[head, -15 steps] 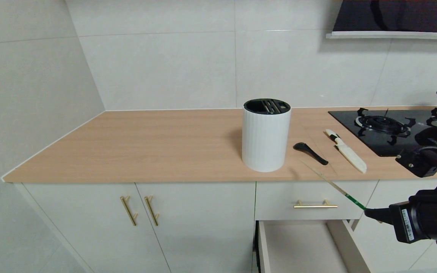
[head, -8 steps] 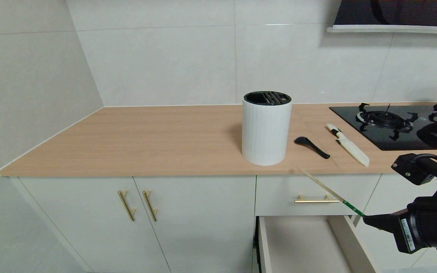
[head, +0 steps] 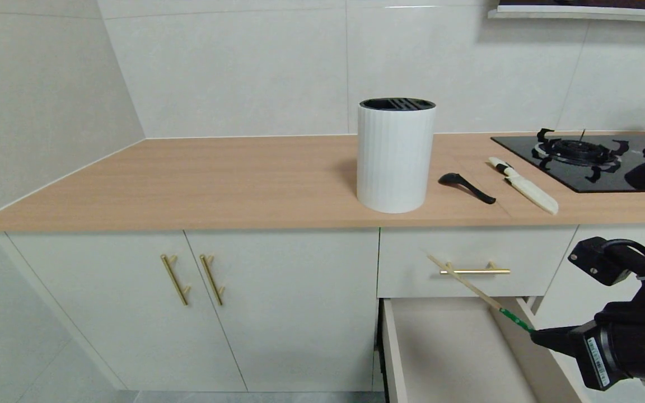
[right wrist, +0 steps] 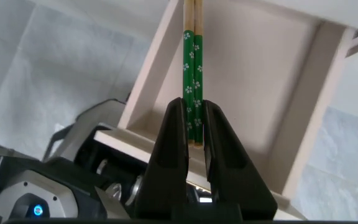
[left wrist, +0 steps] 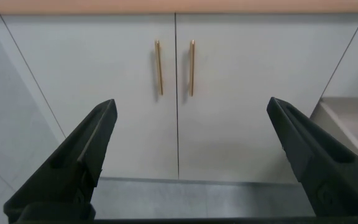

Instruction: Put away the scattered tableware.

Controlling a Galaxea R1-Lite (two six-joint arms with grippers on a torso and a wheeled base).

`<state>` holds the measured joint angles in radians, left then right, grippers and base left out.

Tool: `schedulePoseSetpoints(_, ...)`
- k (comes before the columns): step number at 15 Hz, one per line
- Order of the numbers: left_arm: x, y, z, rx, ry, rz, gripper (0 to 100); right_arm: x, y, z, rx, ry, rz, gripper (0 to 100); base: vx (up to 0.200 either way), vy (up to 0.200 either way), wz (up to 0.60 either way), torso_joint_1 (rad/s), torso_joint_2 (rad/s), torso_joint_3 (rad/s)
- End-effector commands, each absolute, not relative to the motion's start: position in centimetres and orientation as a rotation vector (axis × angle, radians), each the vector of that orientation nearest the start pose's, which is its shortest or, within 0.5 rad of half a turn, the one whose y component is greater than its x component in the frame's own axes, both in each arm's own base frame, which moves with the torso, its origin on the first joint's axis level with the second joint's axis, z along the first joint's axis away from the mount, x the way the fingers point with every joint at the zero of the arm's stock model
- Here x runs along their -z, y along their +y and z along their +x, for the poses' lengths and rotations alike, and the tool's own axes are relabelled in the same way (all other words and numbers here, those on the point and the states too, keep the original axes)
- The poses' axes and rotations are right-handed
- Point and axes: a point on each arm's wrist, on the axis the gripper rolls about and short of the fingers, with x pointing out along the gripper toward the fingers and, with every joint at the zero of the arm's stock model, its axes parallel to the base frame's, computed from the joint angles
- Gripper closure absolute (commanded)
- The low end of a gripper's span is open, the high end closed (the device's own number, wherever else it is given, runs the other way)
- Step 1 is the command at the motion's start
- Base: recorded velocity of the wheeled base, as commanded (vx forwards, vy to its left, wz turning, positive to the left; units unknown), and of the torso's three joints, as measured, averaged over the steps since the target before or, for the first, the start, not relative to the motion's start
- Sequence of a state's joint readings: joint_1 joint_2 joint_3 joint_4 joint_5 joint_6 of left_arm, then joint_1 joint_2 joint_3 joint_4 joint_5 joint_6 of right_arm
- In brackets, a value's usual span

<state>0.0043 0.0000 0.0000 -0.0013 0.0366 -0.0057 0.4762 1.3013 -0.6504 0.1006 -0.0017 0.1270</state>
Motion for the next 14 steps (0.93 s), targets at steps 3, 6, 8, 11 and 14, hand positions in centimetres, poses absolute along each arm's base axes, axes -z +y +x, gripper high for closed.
schedulePoseSetpoints(3,-7.57,0.07,-2.27,-0.041,0.0,-0.006,0,-17.05,8.44,16.1,-0.408,0.778,-0.067,100,0.0,0.0,0.0,-0.185,0.47,0.292)
schedulePoseSetpoints(6,-7.57,0.07,-2.27,-0.041,0.0,-0.006,0,-16.93,8.47,16.15,-0.408,0.784,-0.068,100,0.0,0.0,0.0,-0.167,0.46,0.299)
schedulePoseSetpoints(8,-7.57,0.07,-2.27,-0.041,0.0,-0.006,0,-16.93,8.47,16.15,-0.408,0.784,-0.068,100,0.0,0.0,0.0,-0.144,0.45,0.308)
schedulePoseSetpoints(11,-7.57,0.07,-2.27,-0.041,0.0,-0.006,0,-16.89,8.51,16.15,-0.411,0.787,-0.071,100,0.0,0.0,0.0,-0.123,0.44,0.305)
schedulePoseSetpoints(14,-7.57,0.07,-2.27,-0.041,0.0,-0.006,0,-16.63,8.62,16.3,-0.415,0.798,-0.085,100,0.0,0.0,0.0,-0.033,0.15,0.105)
